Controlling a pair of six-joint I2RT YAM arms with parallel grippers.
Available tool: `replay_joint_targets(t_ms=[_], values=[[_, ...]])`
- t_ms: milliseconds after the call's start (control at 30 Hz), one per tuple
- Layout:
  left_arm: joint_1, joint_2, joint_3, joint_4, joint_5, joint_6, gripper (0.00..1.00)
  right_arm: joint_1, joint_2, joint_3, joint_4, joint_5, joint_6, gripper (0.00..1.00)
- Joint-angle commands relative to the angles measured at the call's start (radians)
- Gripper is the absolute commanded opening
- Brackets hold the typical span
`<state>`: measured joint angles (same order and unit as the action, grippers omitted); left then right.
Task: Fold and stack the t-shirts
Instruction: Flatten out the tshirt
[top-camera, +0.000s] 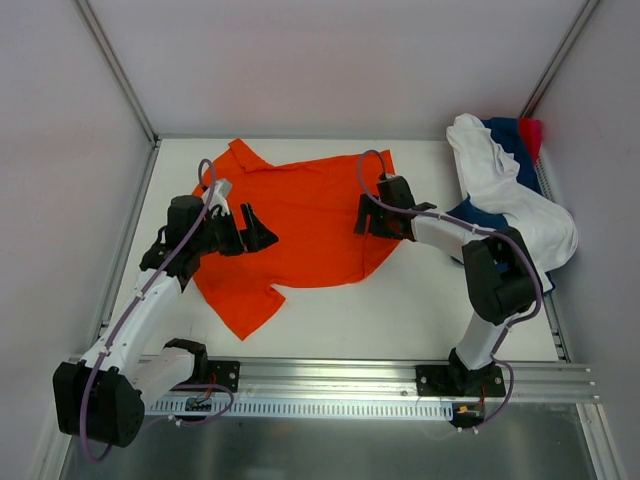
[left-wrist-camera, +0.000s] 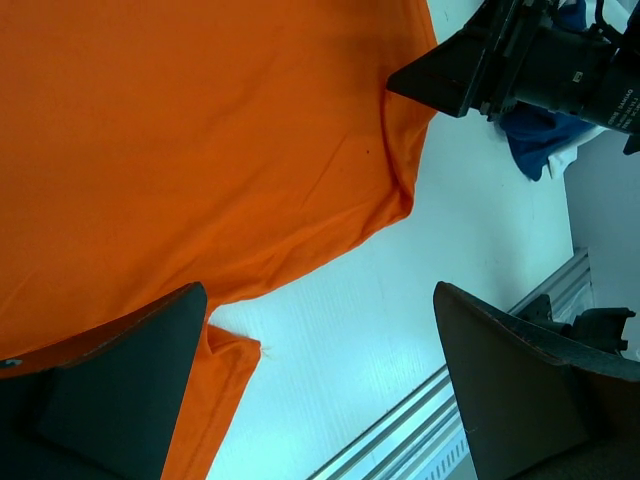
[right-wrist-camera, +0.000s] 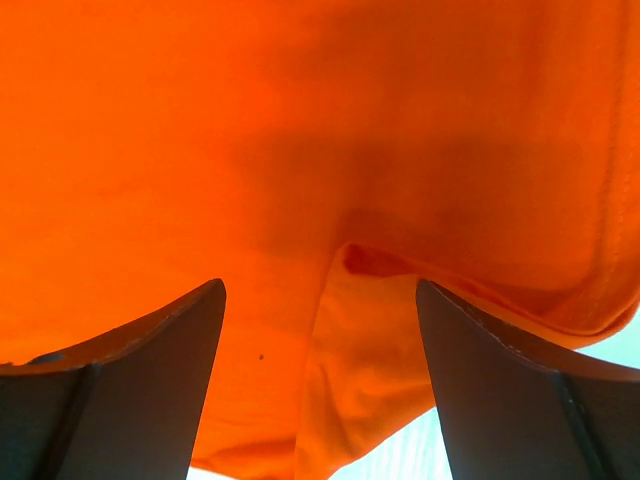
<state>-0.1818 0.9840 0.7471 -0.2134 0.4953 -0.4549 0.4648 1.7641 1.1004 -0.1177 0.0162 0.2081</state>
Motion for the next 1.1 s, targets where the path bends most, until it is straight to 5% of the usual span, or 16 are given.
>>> replay_joint_targets(t_ms=[0,133,267,733,1067], values=[[0.001,0.019,-0.029,0.058,0.037,-0.016,0.99,-0.009,0.011,0.053,0.026,0.060,-0.007,0.81],[0.001,0.033,-0.046,0.091,0.043,-0.030,0.99,-0.018,0.023,0.038,0.027,0.067,-0.009,0.78],[0.001,0.039,-0.051,0.103,0.048,-0.034,0.99,-0.020,0.034,0.023,0.044,0.065,-0.004,0.54],[0.002,0.039,-0.064,0.118,0.051,-0.041,0.99,-0.020,0.067,-0.007,0.079,0.042,0.020,0.42],[0.002,0.016,-0.077,0.117,0.048,-0.042,0.99,-0.018,0.077,-0.019,0.078,0.048,0.013,0.14]])
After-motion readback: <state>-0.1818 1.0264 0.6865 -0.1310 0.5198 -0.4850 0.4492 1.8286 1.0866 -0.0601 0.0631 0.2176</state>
